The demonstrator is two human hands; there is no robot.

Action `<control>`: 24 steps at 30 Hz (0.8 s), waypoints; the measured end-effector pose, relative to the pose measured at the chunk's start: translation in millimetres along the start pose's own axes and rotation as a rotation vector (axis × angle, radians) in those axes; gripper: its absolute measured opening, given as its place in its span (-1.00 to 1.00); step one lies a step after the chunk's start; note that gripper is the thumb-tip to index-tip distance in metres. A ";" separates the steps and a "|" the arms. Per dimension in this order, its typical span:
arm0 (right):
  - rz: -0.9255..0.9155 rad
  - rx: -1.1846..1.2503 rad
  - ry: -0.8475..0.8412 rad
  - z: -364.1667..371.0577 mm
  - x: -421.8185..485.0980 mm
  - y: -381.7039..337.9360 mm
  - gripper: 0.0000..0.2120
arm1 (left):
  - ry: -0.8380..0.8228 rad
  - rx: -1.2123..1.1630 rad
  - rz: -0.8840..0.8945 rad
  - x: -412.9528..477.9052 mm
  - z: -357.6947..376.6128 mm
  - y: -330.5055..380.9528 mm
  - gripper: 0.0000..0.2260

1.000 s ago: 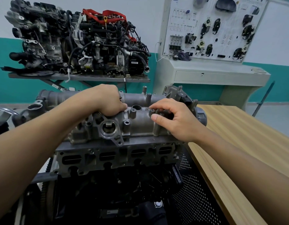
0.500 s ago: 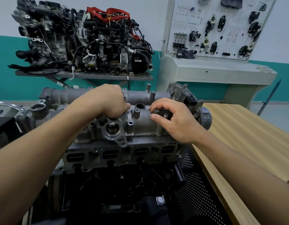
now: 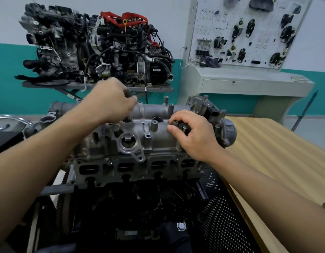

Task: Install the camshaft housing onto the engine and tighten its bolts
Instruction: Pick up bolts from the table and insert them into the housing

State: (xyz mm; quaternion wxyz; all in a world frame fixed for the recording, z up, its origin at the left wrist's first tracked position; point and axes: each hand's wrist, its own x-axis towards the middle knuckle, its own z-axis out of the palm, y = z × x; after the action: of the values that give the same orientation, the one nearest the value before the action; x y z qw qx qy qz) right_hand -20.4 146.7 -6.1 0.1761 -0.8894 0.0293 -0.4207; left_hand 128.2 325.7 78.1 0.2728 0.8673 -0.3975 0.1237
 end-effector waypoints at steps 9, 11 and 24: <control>-0.013 0.015 0.049 5.9 0.9 5.9 -0.87 | 0.258 0.128 0.696 -75.5 -4.2 -57.3 -0.38; -0.014 0.017 0.038 5.3 1.7 5.4 -0.86 | 0.316 0.181 0.774 -72.5 4.0 -68.4 -0.35; -0.020 0.008 -0.001 6.2 7.5 6.0 -0.88 | 0.405 0.297 0.943 -49.5 10.6 -86.1 -0.55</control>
State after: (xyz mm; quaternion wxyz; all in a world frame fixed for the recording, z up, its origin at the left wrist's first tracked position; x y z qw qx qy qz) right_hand -10.3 141.4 -6.2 0.1754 -0.8892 0.0189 -0.4222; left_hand 161.0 396.4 15.8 0.1333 0.5828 -0.6617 0.4525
